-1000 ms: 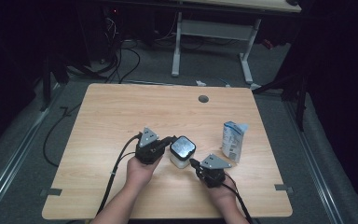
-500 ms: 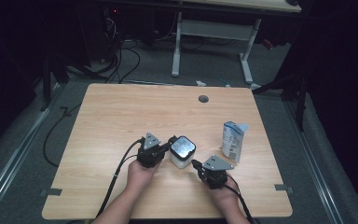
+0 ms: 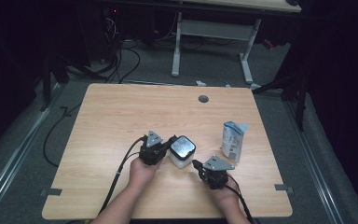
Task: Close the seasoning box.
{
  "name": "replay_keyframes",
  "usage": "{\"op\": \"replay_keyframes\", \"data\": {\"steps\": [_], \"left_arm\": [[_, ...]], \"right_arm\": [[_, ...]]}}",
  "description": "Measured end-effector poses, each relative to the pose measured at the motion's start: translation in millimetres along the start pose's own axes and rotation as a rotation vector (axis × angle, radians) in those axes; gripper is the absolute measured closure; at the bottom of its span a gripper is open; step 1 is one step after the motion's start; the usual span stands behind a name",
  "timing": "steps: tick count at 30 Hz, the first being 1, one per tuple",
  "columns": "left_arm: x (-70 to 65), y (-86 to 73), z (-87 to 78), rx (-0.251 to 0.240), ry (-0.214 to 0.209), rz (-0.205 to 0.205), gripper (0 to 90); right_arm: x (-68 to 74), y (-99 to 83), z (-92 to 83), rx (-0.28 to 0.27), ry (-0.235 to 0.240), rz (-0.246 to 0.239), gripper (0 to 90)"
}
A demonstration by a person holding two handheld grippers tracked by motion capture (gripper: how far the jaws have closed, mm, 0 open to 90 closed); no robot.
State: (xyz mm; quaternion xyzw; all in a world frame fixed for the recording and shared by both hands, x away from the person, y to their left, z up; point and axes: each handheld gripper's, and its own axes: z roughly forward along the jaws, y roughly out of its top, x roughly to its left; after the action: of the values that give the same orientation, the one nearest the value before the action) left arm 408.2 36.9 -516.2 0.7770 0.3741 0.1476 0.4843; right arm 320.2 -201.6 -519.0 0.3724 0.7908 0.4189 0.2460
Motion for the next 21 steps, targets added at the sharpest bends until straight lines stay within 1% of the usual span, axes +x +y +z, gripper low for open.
{"op": "replay_keyframes", "data": {"steps": [1, 7, 8, 11, 12, 14, 15, 16, 18, 19, 21], "left_arm": [[0.8, 0.4, 1.8, -0.007, 0.003, -0.001, 90.0], [7.6, 7.1, 12.2, -0.005, 0.002, 0.01, 90.0], [9.1, 7.9, 14.5, -0.017, 0.004, 0.005, 90.0], [12.9, 8.0, 17.7, -0.004, -0.004, -0.006, 90.0], [12.9, 7.5, 17.7, -0.003, 0.0, -0.004, 89.9], [13.8, 5.3, 13.8, -0.012, 0.006, -0.009, 88.9], [14.7, 4.6, 11.6, -0.012, 0.009, -0.011, 85.7], [16.3, 2.9, 7.1, -0.012, 0.016, -0.011, 84.6], [19.1, -0.7, -3.3, -0.012, 0.034, 0.003, 82.1], [20.9, -3.6, -11.5, -0.007, 0.049, 0.014, 80.8], [23.7, -8.9, -24.6, 0.002, 0.067, 0.022, 77.7]], "right_arm": [[-0.1, -0.1, 0.0, 0.0, 0.0, 0.0, 89.5], [-0.6, -0.8, -0.1, 0.0, 0.001, 0.002, 89.5], [-0.9, -1.1, -0.1, 0.001, -0.001, 0.001, 89.5], [-1.3, -1.6, -0.2, 0.003, -0.003, 0.005, 89.5], [-1.5, -1.7, -0.4, 0.003, -0.004, 0.004, 89.5], [-1.8, -1.9, -0.9, 0.003, -0.005, 0.005, 89.5], [-2.2, -2.1, -1.1, 0.003, -0.006, 0.006, 89.5], [-2.3, -2.2, -1.3, 0.004, -0.007, 0.008, 89.5], [-3.2, -2.6, -1.3, 0.001, -0.003, 0.009, 89.5], [-3.2, -2.7, -1.5, 0.0, -0.006, 0.009, 89.5], [-3.7, -2.6, -2.1, -0.003, -0.008, 0.009, 89.5]]}}
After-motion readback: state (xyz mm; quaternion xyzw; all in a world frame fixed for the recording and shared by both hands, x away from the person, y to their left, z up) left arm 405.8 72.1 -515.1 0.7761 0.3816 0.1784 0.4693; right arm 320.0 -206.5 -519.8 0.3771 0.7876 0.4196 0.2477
